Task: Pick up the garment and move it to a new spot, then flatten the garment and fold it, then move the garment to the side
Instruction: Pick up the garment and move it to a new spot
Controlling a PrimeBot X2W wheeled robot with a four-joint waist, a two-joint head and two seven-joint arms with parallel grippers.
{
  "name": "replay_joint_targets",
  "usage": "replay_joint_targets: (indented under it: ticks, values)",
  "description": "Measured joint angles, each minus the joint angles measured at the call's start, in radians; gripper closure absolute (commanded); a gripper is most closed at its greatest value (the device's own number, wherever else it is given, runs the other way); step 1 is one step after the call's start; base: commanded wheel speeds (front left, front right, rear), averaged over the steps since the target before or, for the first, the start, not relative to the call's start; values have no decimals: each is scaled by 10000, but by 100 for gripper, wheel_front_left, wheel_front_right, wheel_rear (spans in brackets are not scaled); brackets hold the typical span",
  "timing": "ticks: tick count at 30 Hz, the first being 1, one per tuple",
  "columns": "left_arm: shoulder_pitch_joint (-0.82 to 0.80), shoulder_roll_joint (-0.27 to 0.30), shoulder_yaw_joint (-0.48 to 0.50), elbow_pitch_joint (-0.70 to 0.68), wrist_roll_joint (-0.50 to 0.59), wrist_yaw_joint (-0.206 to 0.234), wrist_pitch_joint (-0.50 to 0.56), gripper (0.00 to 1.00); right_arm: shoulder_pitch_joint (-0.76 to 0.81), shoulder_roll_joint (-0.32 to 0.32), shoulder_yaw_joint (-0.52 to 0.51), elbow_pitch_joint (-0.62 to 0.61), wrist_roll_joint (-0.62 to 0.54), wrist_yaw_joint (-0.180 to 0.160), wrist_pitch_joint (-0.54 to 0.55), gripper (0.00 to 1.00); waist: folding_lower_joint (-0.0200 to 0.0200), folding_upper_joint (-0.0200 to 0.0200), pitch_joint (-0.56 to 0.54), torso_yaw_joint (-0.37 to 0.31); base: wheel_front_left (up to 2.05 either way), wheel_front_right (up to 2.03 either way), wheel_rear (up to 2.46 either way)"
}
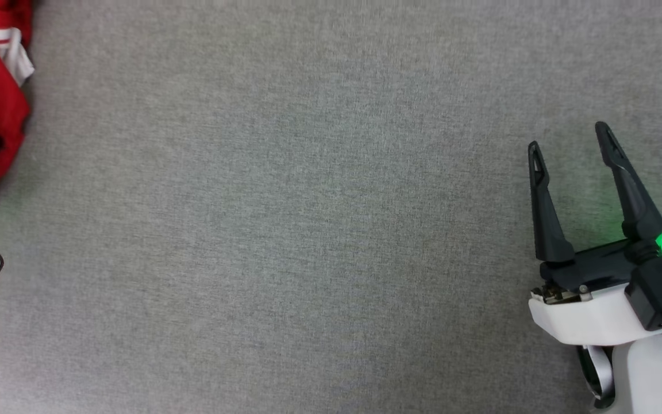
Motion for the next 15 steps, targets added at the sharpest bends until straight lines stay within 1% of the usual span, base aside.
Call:
replay_joint_targets:
  ticks: [2,9,13,15]
  values:
    - [109,134,-36,-288,-63,-6,-658,100,-12,0,31,153,121,0,-15,0,0,0,-269,-13,0,0,0]
    - [174,1030,-221,-1883,69,-8,-3177,100,131,-6,192,830,466,-2,-67,0,-1,0,-1473,-82,0,0,0]
    - [-308,1662,-679,-2934,1484,-8,-4805,100,217,-4,360,1014,872,0,-84,0,-3,0,-2217,-155,0,0,0]
    - [-604,1710,-905,-3342,1898,-8,-5310,100,237,-4,399,1078,1045,-2,-84,0,-3,0,-2565,-218,0,0,0]
